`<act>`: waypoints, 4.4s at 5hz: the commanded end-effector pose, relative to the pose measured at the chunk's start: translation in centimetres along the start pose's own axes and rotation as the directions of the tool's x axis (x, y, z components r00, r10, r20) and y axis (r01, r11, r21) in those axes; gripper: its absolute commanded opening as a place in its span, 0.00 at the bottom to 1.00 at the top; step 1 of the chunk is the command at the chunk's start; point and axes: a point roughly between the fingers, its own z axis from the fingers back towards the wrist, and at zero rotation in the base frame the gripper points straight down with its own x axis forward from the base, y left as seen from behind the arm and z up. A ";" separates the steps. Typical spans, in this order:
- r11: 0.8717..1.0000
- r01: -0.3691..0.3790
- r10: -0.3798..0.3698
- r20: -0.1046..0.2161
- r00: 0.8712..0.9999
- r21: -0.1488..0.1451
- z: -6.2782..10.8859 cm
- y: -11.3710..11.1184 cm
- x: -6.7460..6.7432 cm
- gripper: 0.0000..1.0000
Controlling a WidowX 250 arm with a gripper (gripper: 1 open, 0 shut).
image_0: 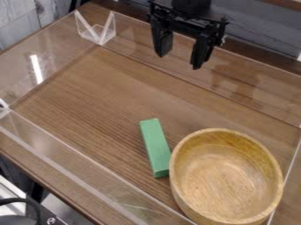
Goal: Put the green block in the brown bowl
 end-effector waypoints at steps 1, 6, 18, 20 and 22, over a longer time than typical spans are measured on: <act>0.986 -0.164 0.163 -0.015 0.986 -0.030 -1.1 0.5 -1.5 1.00; 0.802 -0.573 0.584 0.023 0.811 -0.167 -7.5 -0.1 -6.6 1.00; 0.761 -0.620 0.633 0.009 0.774 -0.194 -8.5 0.4 -5.0 1.00; 0.755 -0.625 0.638 0.007 0.770 -0.198 -8.5 0.6 -4.8 1.00; 0.742 -0.638 0.653 0.007 0.758 -0.205 -9.9 0.5 -4.8 1.00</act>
